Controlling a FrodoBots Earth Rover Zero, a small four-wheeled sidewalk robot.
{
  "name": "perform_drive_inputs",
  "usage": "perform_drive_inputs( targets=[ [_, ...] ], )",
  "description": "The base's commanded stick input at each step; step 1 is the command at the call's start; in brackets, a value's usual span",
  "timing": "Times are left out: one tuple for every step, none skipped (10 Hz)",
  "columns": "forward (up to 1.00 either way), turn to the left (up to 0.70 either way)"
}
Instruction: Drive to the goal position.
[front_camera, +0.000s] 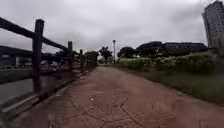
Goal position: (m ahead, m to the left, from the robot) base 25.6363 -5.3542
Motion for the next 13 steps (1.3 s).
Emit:
perform_drive_inputs(
  targets=[
    [1.0,0.0],
    [1.0,0.0],
    [1.0,0.0],
    [1.0,0.0],
    [1.0,0.0],
    [1.0,0.0],
    [1.0,0.0],
    [1.0,0.0],
    [1.0,0.0],
    [1.0,0.0],
    [1.0,0.0],
    [1.0,0.0],
    [1.0,0.0]
  ],
)
